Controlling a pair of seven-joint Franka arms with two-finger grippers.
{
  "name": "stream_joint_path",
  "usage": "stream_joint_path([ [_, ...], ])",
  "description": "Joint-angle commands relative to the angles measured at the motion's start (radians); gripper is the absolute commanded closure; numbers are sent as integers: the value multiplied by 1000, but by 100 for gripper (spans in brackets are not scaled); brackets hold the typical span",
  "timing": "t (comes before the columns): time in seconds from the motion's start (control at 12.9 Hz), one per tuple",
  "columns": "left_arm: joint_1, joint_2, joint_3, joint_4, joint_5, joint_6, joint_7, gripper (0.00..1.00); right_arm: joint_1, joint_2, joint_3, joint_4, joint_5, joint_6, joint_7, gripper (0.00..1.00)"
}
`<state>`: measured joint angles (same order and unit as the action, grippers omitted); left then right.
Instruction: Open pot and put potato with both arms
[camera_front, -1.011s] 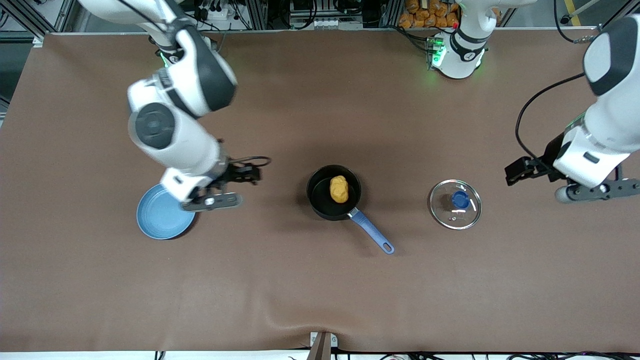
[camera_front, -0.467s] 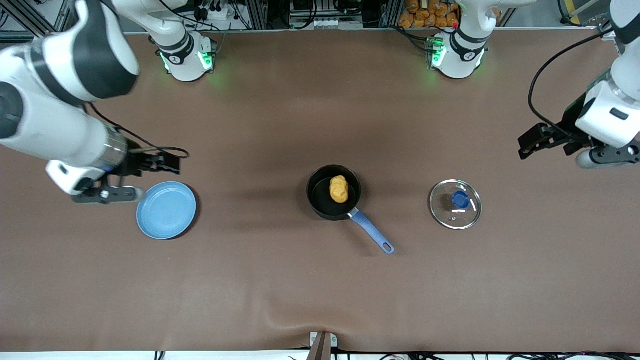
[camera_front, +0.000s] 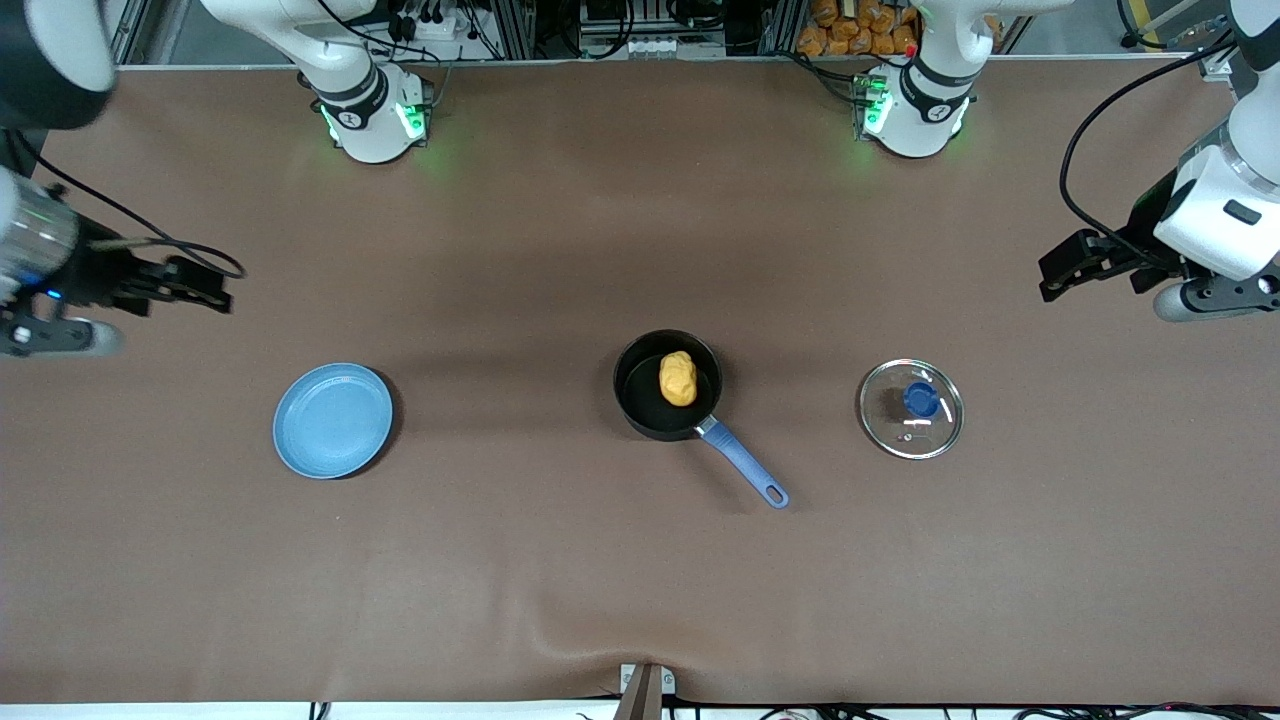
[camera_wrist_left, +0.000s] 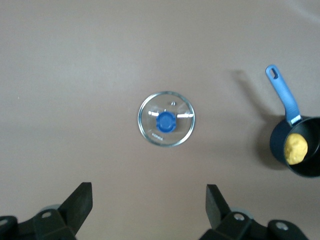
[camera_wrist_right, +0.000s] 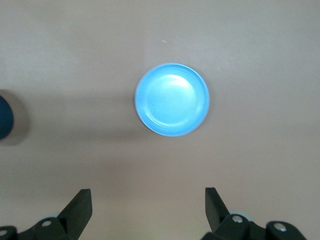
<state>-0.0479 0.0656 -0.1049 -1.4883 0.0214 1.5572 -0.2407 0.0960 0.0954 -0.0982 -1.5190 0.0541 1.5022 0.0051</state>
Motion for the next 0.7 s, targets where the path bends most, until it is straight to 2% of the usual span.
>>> stream_joint_path([
  [0.0,8,-38,-2,-10,-15,-32,12,0,-25,-89,-14,-75,-31,-39,-11,0],
  [0.23,2,-55,-2,-12,-18,-34,24,0,-59,-97,20,-75,-37,-48,-2,0],
  [0.47,-3,-98,11,-67,-50,-29,35,0,-51,-94,20,-72,-39,-48,-2,0],
  [0.62,-4,-99,28,-70,-52,-32,43,0,-53,-94,20,-67,-39,-46,-4,0],
])
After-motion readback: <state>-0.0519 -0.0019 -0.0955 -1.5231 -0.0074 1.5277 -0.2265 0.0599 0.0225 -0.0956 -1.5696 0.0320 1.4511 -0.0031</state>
